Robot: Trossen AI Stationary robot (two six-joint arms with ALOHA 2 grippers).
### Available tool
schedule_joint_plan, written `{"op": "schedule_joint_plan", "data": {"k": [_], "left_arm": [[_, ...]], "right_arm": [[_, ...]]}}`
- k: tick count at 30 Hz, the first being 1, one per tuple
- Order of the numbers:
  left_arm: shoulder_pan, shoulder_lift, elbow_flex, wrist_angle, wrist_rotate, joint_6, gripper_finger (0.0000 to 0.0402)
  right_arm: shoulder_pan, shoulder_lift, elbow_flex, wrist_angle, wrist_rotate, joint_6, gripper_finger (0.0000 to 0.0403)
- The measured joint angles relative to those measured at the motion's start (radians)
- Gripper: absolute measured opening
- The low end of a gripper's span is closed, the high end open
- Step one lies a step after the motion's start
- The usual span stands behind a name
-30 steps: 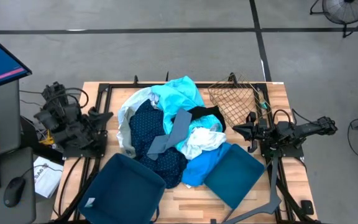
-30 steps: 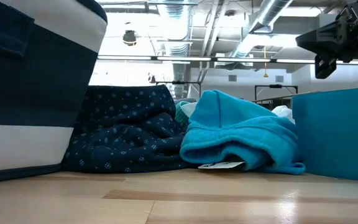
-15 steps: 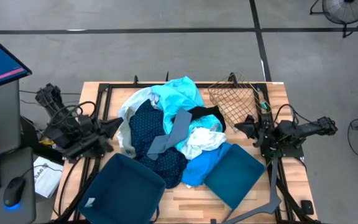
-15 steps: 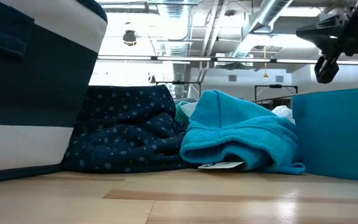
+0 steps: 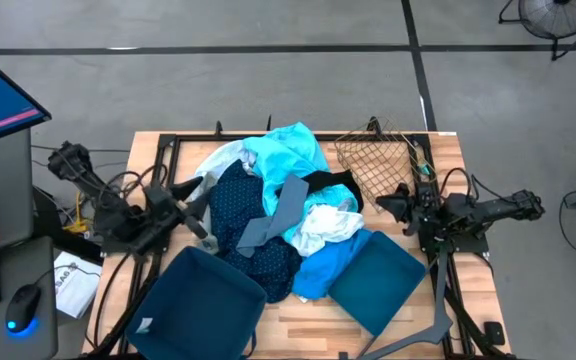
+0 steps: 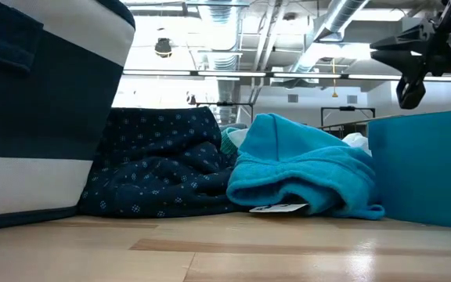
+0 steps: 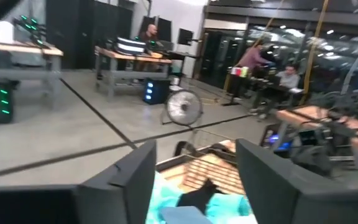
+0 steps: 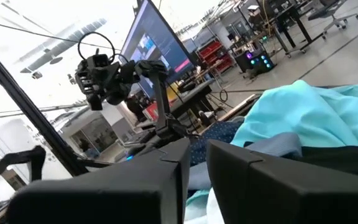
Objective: Pick & Place Cloths
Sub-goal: Put the blue shirt into the laundry organizer
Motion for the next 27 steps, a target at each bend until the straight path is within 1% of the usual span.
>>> {"op": "schedule_joint_plan", "data": {"k": [2,5,6,7,8,10,13,14,16,18,20,23,27], "left_arm": [[0.028,0.028,0.000,-0.002,0.000,0.000,0.0233],[0.064,0.071,0.000,-0.003,0.004,0.012,0.0247],[0.072,0.085,0.000,-0.003,0.029,0.014,0.0248],[0.076,0.096,0.000,-0.003,0.088,0.015,0.0247],[0.080,0.104,0.000,-0.004,0.164,0.010,0.0245],[0.096,0.104,0.000,-0.005,0.356,-0.044,0.0234],[0.160,0.080,0.000,-0.004,0.712,-0.206,0.0213],[0.187,0.072,0.003,-0.008,0.811,-0.274,0.0206],[0.251,0.068,0.029,-0.037,0.974,-0.398,0.0197],[0.305,0.069,0.066,-0.121,1.090,-0.481,0.0194],[0.356,0.086,0.122,-0.240,1.157,-0.506,0.0196],[0.424,0.101,0.202,-0.506,1.199,-0.506,0.0205],[0.516,0.099,0.267,-0.879,1.186,-0.512,0.0221]], "right_arm": [[0.000,0.000,0.000,-0.014,0.000,0.000,0.0060],[0.000,0.000,0.000,-0.017,0.000,0.000,0.0061],[0.000,0.000,0.000,-0.019,0.000,0.000,0.0061],[0.000,0.000,0.000,-0.020,0.000,0.000,0.0061],[0.000,0.000,0.000,-0.021,0.000,0.000,0.0061],[0.000,0.000,0.000,-0.021,0.000,0.003,0.0061],[0.000,0.000,0.000,-0.021,0.000,0.005,0.0061],[0.000,0.000,0.000,-0.021,0.000,0.006,0.0061],[0.000,0.000,0.000,-0.021,0.000,0.006,0.0061],[0.000,0.000,0.000,-0.022,0.000,0.007,0.0061],[0.000,0.000,0.000,-0.026,0.000,0.008,0.0061],[0.000,0.000,0.000,-0.033,0.000,0.009,0.0061],[0.005,0.000,0.000,-0.036,-0.001,0.009,0.0061]]}}
